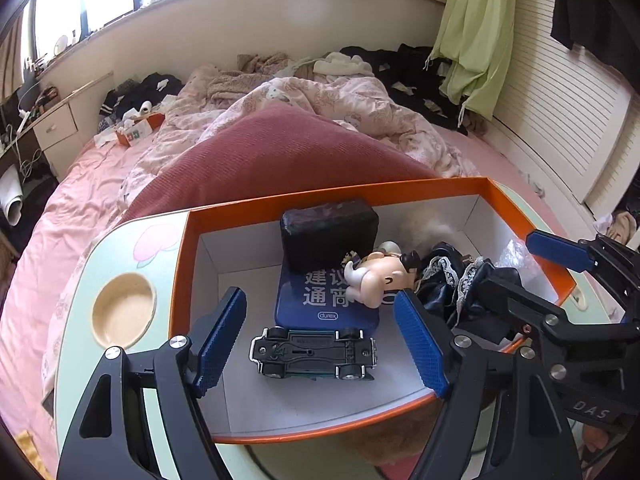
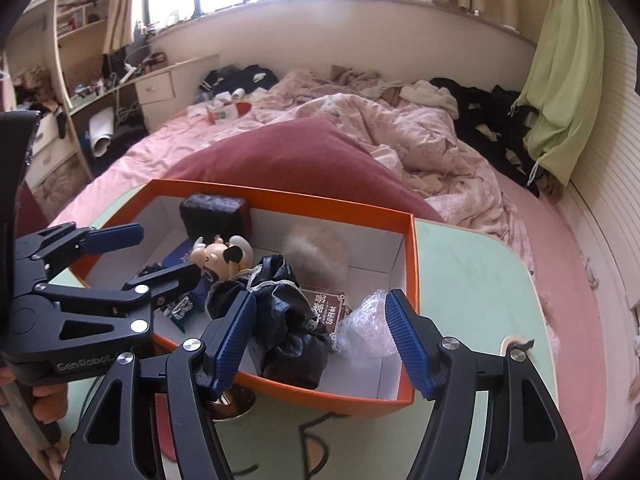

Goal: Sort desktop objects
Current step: 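Withdraw both grippers from the orange box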

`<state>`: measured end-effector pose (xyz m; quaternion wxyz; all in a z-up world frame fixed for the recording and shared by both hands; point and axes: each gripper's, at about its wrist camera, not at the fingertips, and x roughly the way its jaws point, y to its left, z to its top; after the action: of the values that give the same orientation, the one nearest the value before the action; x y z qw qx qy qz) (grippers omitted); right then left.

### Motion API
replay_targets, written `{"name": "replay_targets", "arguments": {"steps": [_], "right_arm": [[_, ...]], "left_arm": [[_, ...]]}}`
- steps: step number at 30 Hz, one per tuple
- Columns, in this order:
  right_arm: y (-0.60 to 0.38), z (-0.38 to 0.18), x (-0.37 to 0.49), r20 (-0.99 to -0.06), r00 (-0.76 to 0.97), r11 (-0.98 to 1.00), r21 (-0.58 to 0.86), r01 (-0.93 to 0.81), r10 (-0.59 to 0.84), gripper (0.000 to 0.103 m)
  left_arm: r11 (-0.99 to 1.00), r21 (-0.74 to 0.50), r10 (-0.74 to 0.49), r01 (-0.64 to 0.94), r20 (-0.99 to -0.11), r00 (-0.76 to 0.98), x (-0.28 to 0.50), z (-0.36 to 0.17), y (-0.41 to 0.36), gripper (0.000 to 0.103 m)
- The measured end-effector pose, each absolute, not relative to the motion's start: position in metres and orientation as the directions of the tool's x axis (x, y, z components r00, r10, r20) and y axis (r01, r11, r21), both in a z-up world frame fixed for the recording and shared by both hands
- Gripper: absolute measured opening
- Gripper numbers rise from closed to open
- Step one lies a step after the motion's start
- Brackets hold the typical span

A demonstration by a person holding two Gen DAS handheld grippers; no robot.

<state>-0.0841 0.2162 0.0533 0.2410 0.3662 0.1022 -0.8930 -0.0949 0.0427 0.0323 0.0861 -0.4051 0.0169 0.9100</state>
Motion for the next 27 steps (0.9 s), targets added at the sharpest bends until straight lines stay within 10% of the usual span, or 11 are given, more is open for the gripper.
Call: {"name": "replay_targets", "arguments": {"steps": [27], "right_arm": [[0.252,0.078,0.002,-0.501,-0.669,-0.808,0.115,0.577,-0.549,0.067]], "left_arm": [[-0.974,-0.128,0.227,-0.187,-0.577,-0.785,0.002,0.071,0.027,0.076]]}}
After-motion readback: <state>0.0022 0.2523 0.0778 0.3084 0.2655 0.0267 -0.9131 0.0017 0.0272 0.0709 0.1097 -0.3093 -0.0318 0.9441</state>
